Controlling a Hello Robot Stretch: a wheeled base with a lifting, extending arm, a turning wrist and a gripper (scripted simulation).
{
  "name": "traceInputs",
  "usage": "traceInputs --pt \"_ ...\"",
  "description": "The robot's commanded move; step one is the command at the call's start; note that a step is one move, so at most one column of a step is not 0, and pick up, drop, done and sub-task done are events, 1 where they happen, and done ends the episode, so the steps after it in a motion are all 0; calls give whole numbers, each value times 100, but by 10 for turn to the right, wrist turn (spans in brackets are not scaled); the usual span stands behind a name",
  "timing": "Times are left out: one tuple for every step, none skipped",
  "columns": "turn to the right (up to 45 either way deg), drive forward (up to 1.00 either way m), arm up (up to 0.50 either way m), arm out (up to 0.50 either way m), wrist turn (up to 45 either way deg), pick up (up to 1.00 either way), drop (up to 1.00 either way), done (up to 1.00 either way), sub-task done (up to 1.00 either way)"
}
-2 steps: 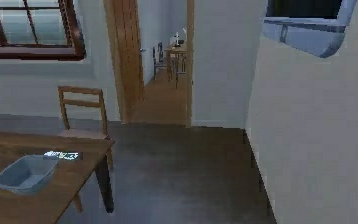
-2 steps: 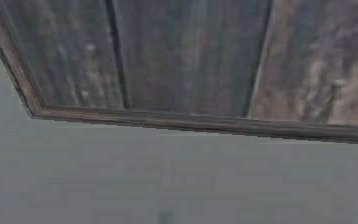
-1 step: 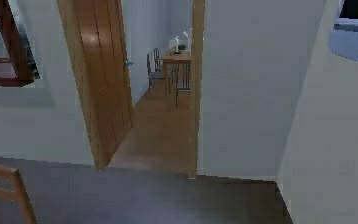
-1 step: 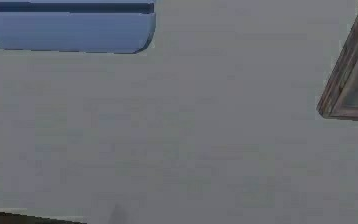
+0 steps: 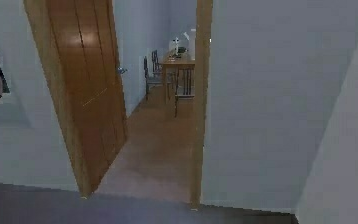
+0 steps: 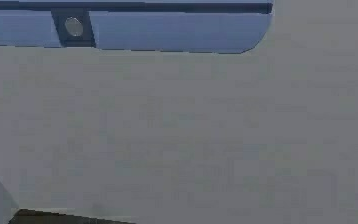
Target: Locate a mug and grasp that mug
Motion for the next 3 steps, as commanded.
traceInputs --pt "-150 0 0 0 0 0 0 0 0" --pt "0 100 0 0 0 0 0 0 0" --pt "-60 0 0 0 0 0 0 0 0"
